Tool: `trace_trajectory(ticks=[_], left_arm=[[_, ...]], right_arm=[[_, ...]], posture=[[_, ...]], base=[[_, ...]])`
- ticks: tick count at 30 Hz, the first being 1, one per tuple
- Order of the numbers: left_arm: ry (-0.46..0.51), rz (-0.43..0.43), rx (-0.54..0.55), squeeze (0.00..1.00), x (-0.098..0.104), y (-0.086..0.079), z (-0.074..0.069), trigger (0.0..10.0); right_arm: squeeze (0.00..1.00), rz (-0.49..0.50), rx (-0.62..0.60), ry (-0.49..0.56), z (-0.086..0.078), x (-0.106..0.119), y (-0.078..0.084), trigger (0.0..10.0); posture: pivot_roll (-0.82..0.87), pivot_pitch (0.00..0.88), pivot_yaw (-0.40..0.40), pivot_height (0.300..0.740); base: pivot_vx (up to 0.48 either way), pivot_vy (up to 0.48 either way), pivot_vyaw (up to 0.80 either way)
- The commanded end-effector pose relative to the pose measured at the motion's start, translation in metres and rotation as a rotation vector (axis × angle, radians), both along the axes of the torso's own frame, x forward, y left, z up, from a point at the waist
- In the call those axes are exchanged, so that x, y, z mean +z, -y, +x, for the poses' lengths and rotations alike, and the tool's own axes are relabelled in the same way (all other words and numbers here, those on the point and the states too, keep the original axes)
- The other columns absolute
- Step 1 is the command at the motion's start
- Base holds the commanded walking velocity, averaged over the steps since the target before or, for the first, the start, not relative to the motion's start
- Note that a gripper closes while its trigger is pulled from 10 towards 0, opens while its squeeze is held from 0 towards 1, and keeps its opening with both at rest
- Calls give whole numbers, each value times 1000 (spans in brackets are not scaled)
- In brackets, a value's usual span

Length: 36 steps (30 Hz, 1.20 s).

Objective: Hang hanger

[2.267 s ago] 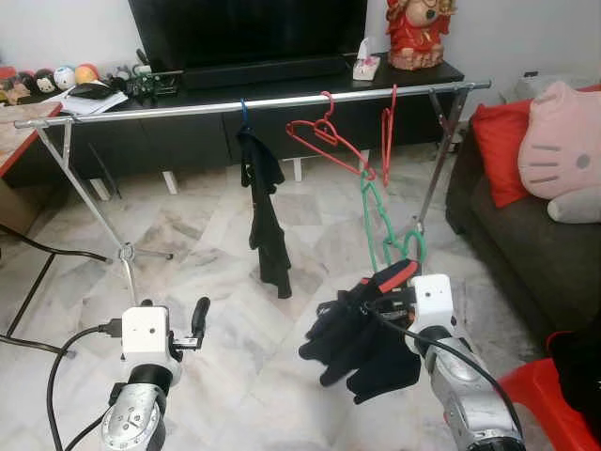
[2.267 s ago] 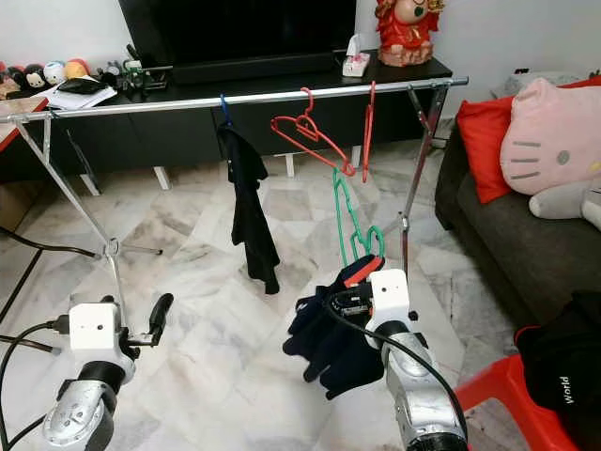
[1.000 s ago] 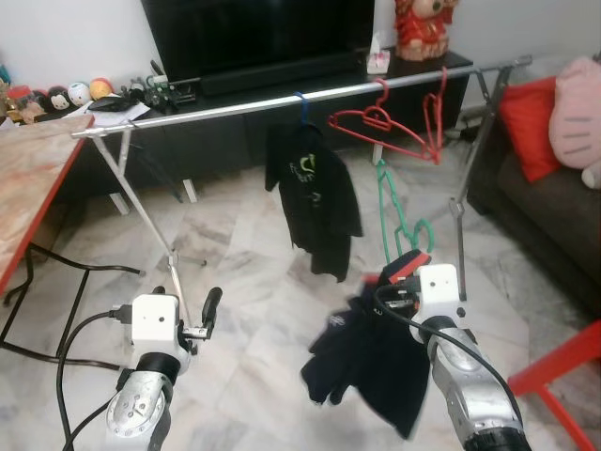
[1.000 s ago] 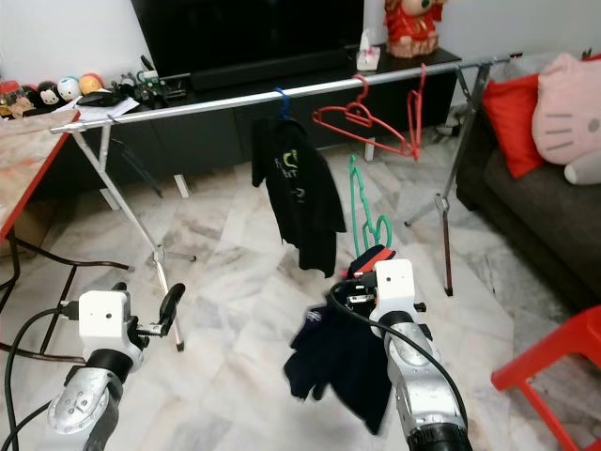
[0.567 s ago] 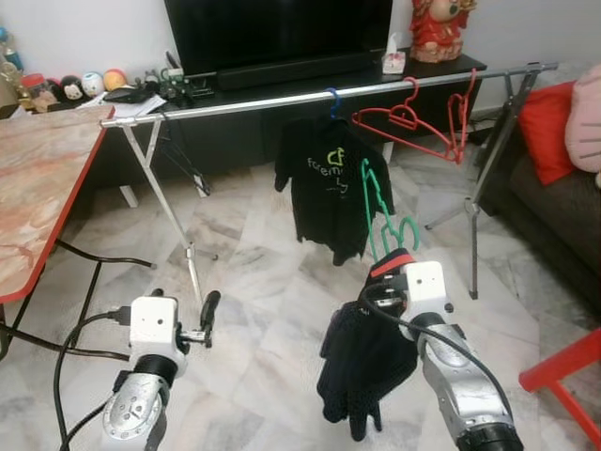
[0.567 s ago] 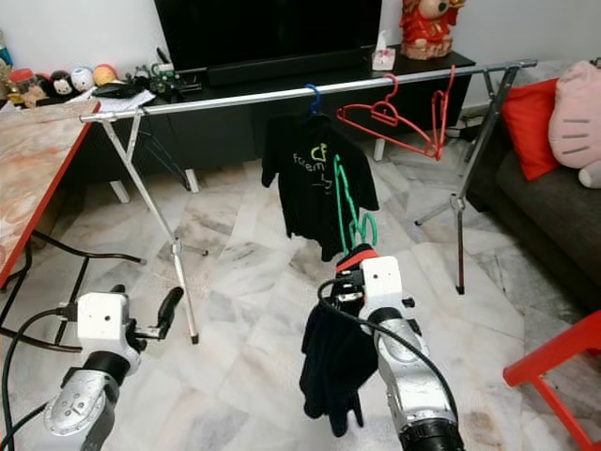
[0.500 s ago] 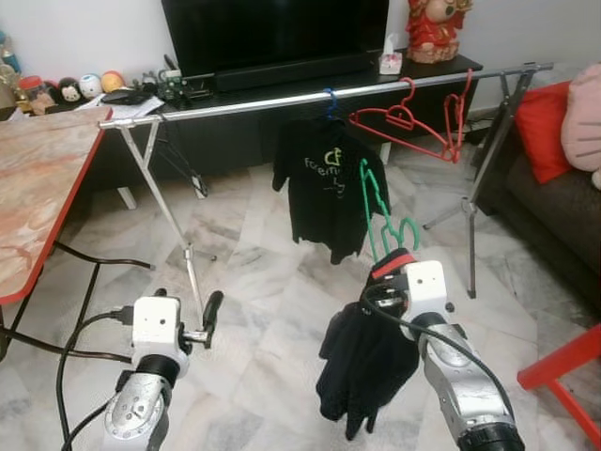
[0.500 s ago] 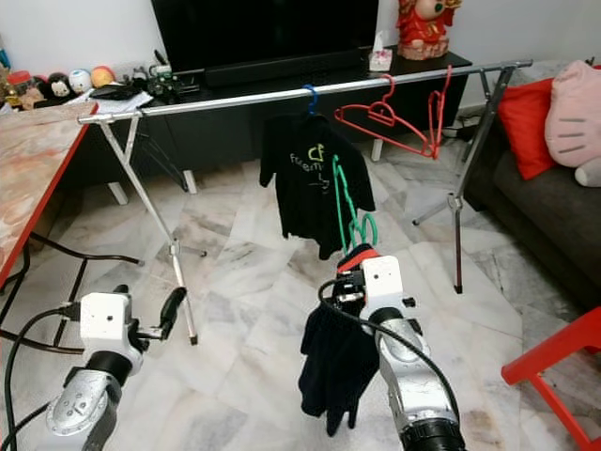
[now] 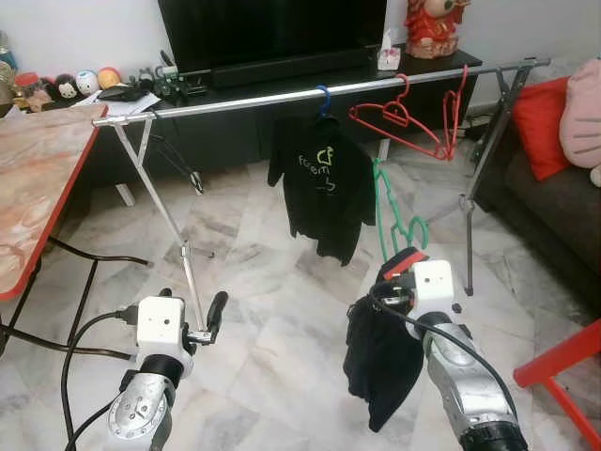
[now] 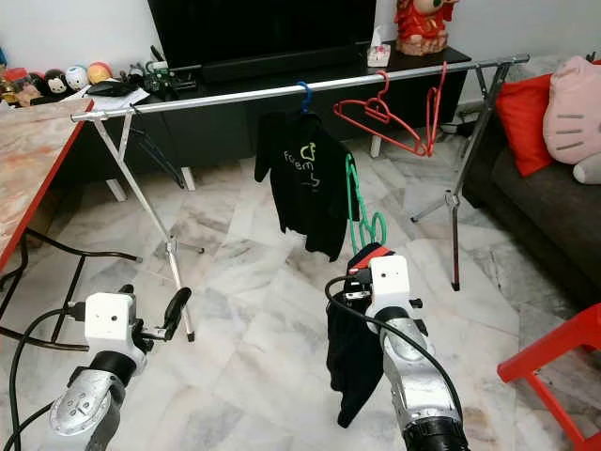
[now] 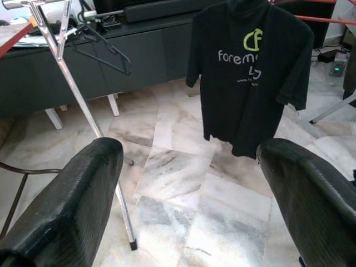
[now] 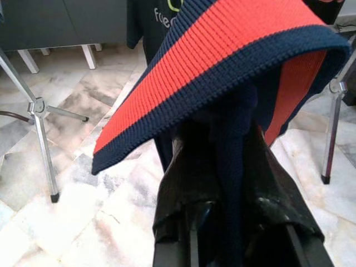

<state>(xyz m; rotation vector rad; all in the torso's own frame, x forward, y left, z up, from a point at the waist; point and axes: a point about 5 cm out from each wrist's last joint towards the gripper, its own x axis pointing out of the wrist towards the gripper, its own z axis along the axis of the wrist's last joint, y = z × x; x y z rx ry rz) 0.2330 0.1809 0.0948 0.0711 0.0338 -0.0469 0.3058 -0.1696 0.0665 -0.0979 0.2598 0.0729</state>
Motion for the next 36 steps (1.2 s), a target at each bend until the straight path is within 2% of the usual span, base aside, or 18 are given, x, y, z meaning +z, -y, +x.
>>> trace_trajectory(ticks=[1, 13, 16, 20, 22, 23, 26, 27, 28, 30, 36], left_arm=[[9, -3, 3, 0, 5, 0, 1, 10000], [5, -2, 4, 0, 4, -1, 0, 10000], [2, -2, -2, 0, 4, 0, 0, 10000], [-3, 2, -7, 0, 3, 0, 0, 10000], [-13, 7, -15, 0, 2, 1, 0, 10000], [-36, 32, -43, 0, 0, 3, 1, 10000], [-73, 77, -70, 0, -6, 2, 1, 10000], [-87, 104, -90, 0, -7, -2, 2, 10000], [-91, 104, -97, 0, -8, -4, 2, 10000], [-144, 117, -147, 0, -12, -10, 0, 10000], [-152, 120, -154, 0, -12, -10, 0, 10000]], right_arm=[[0, 4, 21, 23, 5, 7, -6, 10000], [0, 17, 23, 24, 5, 6, -7, 10000], [0, -6, 33, 23, 5, 6, -8, 10000], [0, 14, 30, 26, 5, 6, -8, 10000], [0, -21, 80, -3, 5, 5, -9, 10000], [0, -95, 152, -55, 4, -1, -10, 10000], [0, -127, 231, -85, 4, -3, -9, 10000], [0, -146, 309, -128, 5, -3, -9, 10000], [0, -155, 335, -139, 5, -2, -8, 10000], [0, -212, 480, -146, 7, 7, -9, 10000], [0, -221, 503, -154, 7, 8, -9, 10000]], posture=[[-92, 0, 66, 740], [-89, 0, 62, 740], [-89, 0, 62, 740], [-90, 0, 62, 740], [-97, 0, 62, 740], [-101, 0, 60, 740], [-102, 0, 58, 740], [-108, 0, 58, 740], [-108, 0, 58, 740], [-109, 0, 57, 740], [-109, 0, 56, 740]], base=[[0, 0, -763], [0, 0, -755], [0, 0, 0], [0, 0, 0], [0, 0, 0], [0, 0, 0], [0, 0, 0], [0, 0, 0], [0, 0, 0], [0, 0, 0], [0, 0, 0]])
